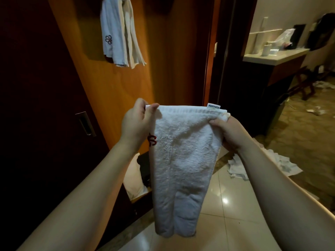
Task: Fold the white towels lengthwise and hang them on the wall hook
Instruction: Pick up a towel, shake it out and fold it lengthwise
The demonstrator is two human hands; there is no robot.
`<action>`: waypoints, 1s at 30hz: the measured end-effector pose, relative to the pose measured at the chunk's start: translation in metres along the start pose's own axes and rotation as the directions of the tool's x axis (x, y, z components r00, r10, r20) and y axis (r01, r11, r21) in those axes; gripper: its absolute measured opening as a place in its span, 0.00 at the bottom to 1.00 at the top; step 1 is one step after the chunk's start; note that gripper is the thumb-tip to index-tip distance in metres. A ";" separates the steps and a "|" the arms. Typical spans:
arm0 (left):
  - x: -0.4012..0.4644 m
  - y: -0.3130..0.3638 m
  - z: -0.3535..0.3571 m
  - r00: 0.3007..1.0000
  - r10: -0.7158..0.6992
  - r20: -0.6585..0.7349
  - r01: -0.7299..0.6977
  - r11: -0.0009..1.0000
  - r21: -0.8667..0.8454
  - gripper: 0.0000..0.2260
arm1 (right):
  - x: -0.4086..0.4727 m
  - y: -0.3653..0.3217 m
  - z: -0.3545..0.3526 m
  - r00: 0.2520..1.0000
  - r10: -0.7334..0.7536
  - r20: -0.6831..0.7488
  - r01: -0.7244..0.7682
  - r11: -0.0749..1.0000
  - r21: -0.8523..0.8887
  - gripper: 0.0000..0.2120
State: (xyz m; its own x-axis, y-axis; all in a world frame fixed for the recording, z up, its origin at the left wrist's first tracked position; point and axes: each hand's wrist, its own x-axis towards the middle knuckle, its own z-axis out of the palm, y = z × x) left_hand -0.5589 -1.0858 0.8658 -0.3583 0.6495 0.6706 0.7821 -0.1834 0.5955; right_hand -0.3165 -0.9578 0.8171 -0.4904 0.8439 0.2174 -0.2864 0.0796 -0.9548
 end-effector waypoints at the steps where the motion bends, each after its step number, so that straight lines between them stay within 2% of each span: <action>1: -0.001 -0.004 -0.001 1.000 -0.019 0.007 0.019 1.000 0.007 0.14 | 0.001 0.001 0.003 1.000 0.004 -0.008 -0.004 1.000 -0.023 0.16; 4: -0.009 -0.020 -0.001 0.986 -0.101 0.132 0.108 0.993 -0.047 0.13 | 0.001 0.005 0.011 0.999 0.033 -0.001 -0.033 0.999 0.006 0.14; 6: -0.014 -0.034 -0.004 0.936 -0.154 0.316 0.213 0.963 -0.164 0.13 | 0.000 0.008 0.013 0.996 0.084 -0.014 -0.083 0.995 0.063 0.14; 8: -0.020 -0.047 -0.009 0.847 -0.187 0.497 0.398 0.843 -0.362 0.13 | -0.001 0.010 0.012 0.989 0.141 -0.037 -0.138 0.988 0.076 0.14; 10: -0.029 -0.057 -0.011 0.789 -0.198 0.581 0.501 0.755 -0.424 0.13 | -0.004 0.011 0.010 0.983 0.179 -0.026 -0.177 0.981 0.079 0.14; 12: -0.036 -0.060 -0.010 0.791 -0.209 0.574 0.517 0.730 -0.447 0.11 | -0.006 0.008 0.010 0.981 0.191 -0.012 -0.190 0.978 0.093 0.13; 14: -0.038 -0.061 -0.009 0.847 -0.218 0.486 0.484 0.693 -0.534 0.11 | -0.007 0.001 0.014 0.984 0.177 0.000 -0.176 0.978 0.107 0.12; 16: -0.039 -0.060 -0.007 0.889 -0.218 0.403 0.452 0.567 -0.689 0.12 | -0.004 -0.007 0.020 0.986 0.164 0.014 -0.165 0.980 0.114 0.10; 18: -0.045 -0.059 0.000 0.857 -0.245 0.453 0.515 0.427 -0.743 0.22 | 0.001 -0.014 0.025 0.987 0.161 0.004 -0.160 0.976 0.148 0.11; 20: -0.056 -0.057 0.009 0.767 -0.285 0.575 0.637 0.449 -0.627 0.32 | 0.003 -0.018 0.032 0.986 0.164 0.021 -0.165 0.957 0.238 0.13; 21: -0.060 -0.058 0.013 0.732 -0.299 0.612 0.670 0.480 -0.566 0.31 | 0.003 -0.019 0.036 0.983 0.177 0.043 -0.182 0.939 0.293 0.13; 22: -0.062 -0.059 0.015 0.718 -0.312 0.622 0.682 0.495 -0.539 0.25 | 0.003 -0.019 0.039 0.979 0.199 0.054 -0.205 0.918 0.338 0.13; 24: -0.059 -0.056 0.015 0.720 -0.352 0.598 0.688 0.474 -0.549 0.10 | 0.003 -0.018 0.042 0.968 0.247 0.030 -0.241 0.900 0.364 0.13; 25: -0.056 -0.054 0.014 0.728 -0.370 0.577 0.682 0.471 -0.559 0.06 | 0.004 -0.018 0.042 0.964 0.266 0.008 -0.251 0.900 0.356 0.13; 27: -0.052 -0.051 0.012 0.751 -0.396 0.529 0.660 0.491 -0.569 0.03 | 0.006 -0.017 0.041 0.954 0.298 -0.036 -0.268 0.900 0.343 0.13; 30: -0.048 -0.044 0.011 0.774 -0.384 0.503 0.632 0.509 -0.585 0.07 | 0.006 -0.016 0.041 0.938 0.340 -0.064 -0.299 0.890 0.344 0.13</action>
State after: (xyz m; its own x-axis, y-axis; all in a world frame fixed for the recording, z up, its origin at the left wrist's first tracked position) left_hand -0.5705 -1.1006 0.8028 -0.3210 0.9446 0.0683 -0.1267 -0.1144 0.9853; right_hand -0.3483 -0.9758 0.8419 -0.5048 0.8529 -0.1332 -0.3914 -0.3637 -0.8453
